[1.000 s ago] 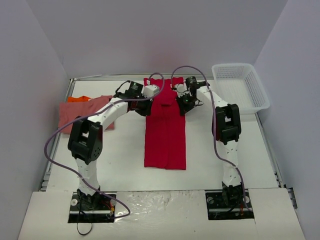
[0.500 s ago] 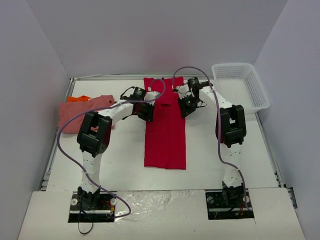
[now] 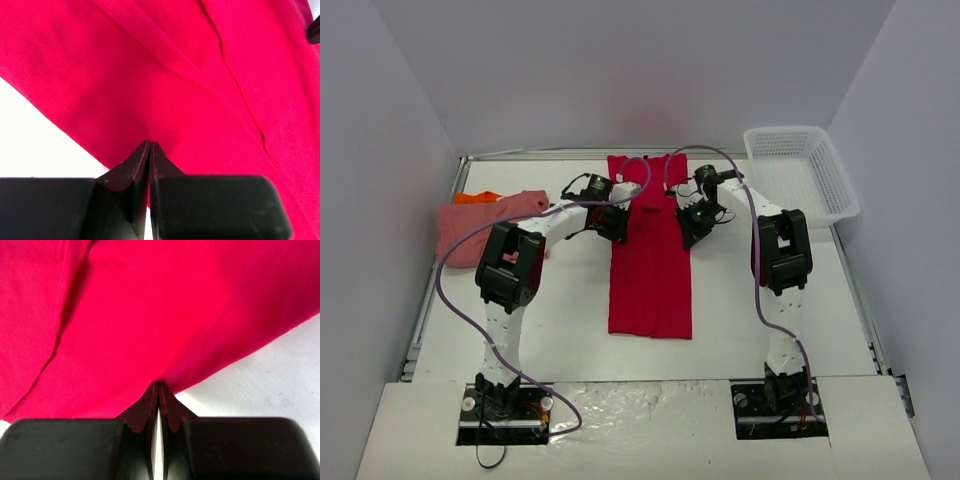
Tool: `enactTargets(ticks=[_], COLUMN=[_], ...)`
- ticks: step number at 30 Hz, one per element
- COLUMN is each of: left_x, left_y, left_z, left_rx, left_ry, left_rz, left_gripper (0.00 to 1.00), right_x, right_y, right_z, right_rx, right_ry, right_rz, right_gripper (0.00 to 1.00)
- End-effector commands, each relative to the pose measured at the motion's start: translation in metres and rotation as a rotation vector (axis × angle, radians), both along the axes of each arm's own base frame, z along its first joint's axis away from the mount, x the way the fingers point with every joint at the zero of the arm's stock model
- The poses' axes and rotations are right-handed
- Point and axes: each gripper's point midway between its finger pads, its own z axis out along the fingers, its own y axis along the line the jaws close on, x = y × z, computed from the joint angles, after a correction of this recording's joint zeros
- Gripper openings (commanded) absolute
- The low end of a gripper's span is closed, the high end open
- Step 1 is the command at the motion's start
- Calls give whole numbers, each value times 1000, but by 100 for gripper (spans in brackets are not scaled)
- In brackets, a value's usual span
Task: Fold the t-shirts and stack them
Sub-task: Rotate the tshirt 90 degrees
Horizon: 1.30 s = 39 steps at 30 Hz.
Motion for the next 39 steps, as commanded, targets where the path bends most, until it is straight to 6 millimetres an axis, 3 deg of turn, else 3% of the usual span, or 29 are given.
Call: enactTargets(ticks=[1, 11, 24, 33, 39], left_x=[11, 11, 8, 26, 42], left_y=[-7, -3, 3, 2, 7], left_z=[26, 15, -8, -11, -11], left_rx=[-39, -9, 38, 59, 69], left_ry=[-55, -30, 25, 30, 37], left_rz=[-2, 15, 32, 47, 72], left_gripper=[2, 2, 2, 2, 2], right_x=[-14, -15, -20, -6, 14], right_y=[3, 9, 9, 7, 5], right_z=[6, 0, -41, -53, -56], right_rx=[19, 23, -10, -31, -41], right_ry=[42, 54, 127, 120, 87], right_rz=[23, 35, 56, 46, 25], right_gripper=[0, 0, 0, 0, 0])
